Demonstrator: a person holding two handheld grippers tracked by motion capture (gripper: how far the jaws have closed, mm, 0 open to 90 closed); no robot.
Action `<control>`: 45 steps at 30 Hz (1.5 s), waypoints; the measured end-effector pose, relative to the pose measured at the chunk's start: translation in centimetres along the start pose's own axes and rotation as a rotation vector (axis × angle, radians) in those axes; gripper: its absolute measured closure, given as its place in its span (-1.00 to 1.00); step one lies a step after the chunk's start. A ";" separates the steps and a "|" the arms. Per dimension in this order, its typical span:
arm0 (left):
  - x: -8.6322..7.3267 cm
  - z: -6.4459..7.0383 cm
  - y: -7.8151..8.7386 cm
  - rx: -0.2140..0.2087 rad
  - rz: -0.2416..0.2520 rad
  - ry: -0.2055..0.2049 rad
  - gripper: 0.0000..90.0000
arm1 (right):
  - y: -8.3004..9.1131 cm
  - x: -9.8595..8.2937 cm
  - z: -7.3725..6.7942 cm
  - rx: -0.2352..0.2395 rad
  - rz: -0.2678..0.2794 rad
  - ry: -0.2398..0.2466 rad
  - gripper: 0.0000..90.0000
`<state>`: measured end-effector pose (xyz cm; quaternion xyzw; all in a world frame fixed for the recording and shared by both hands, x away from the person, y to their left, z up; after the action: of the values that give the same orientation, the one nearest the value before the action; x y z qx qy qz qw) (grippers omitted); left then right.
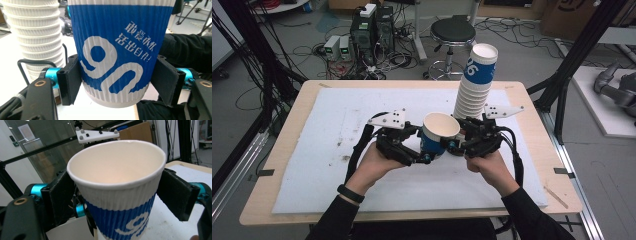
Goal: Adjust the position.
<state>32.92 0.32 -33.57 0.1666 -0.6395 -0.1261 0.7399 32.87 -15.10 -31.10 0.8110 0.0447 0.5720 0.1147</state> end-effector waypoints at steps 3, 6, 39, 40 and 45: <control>-0.1 0.0 -0.2 -0.009 -0.001 0.002 -0.34 | -0.1 0.0 0.0 -0.008 -0.003 0.011 -0.58; -0.2 0.1 -0.4 -0.007 -0.013 0.006 -0.35 | -0.1 -0.1 -0.1 -0.019 -0.012 0.024 -0.55; 0.4 0.3 -0.1 -0.014 0.028 0.045 -0.43 | -1.0 -0.7 -0.6 -0.084 -0.069 0.124 -0.44; 0.4 0.3 -0.1 -0.014 0.030 0.045 -0.42 | -1.0 -0.7 -0.6 -0.084 -0.068 0.125 -0.44; 0.4 0.3 -0.1 -0.013 0.025 0.040 -0.41 | -1.1 -0.7 -0.5 -0.086 -0.070 0.131 -0.46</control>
<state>32.70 0.06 -33.23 0.1564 -0.6259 -0.1178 0.7549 32.20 -14.15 -31.84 0.7641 0.0559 0.6208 0.1662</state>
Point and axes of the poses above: each handheld gripper's, and its own axes: y roughly backward along the jaws, x roughly out of its top, z roughly to its right, the point moved 6 cm from there along -y, roughly forward along the jaws, and after that the axes turned 10 degrees about -z, right-handed, at the moved point
